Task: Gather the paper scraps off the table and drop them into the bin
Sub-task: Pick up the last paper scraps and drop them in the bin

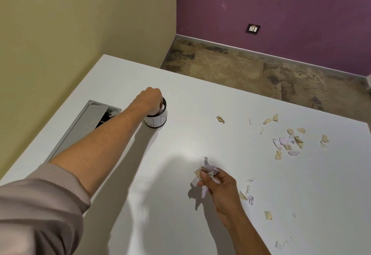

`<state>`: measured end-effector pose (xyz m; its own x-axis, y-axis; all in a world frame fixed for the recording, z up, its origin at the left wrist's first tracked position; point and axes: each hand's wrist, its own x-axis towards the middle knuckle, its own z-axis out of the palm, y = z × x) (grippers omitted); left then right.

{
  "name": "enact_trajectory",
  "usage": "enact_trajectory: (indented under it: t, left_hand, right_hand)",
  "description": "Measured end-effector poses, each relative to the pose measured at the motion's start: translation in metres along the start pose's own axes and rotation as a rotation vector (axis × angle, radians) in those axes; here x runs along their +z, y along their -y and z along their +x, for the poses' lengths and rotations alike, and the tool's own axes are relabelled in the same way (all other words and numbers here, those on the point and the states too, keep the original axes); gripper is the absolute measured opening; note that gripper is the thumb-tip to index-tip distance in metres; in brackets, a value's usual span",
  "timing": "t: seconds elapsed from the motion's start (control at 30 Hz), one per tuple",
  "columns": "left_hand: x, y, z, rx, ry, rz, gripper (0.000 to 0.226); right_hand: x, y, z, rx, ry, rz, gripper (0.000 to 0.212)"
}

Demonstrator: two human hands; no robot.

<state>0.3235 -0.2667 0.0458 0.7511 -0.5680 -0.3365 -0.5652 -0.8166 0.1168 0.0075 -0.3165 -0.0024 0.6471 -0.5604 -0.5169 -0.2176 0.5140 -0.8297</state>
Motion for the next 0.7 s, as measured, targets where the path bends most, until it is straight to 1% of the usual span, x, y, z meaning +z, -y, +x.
enact_trajectory:
  t: [0.17,0.3,0.4,0.47,0.53,0.63,0.7]
  left_hand:
    - [0.015,-0.001,0.005,-0.018,0.004,0.017,0.028]
    - [0.002,0.005,0.002,0.002,-0.004,-0.097,0.025]
    - [-0.005,0.013,-0.014,0.000,-0.134,-0.204,0.023]
    - [-0.004,0.020,-0.031,-0.006,-0.247,-0.294,0.030]
    - [0.003,0.025,-0.054,0.026,-0.375,-0.461,0.036]
    - [0.029,0.027,-0.098,0.072,-0.595,-0.641,0.038]
    - [0.063,0.029,-0.123,0.025,-0.637,-0.676,0.039]
  right_hand:
    - [-0.004,-0.001,0.003,-0.004,-0.007,-0.016,0.015]
    - [0.001,0.001,0.007,-0.014,0.006,-0.011,0.014]
    - [0.008,0.003,0.010,-0.013,0.013,-0.028,0.013]
    - [0.015,0.005,0.011,-0.017,0.020,-0.029,0.012]
    - [0.021,0.010,0.013,-0.030,0.022,-0.025,0.013]
    - [0.033,0.018,0.018,-0.061,0.033,-0.056,0.011]
    - [0.042,0.025,0.024,-0.076,0.041,-0.078,0.010]
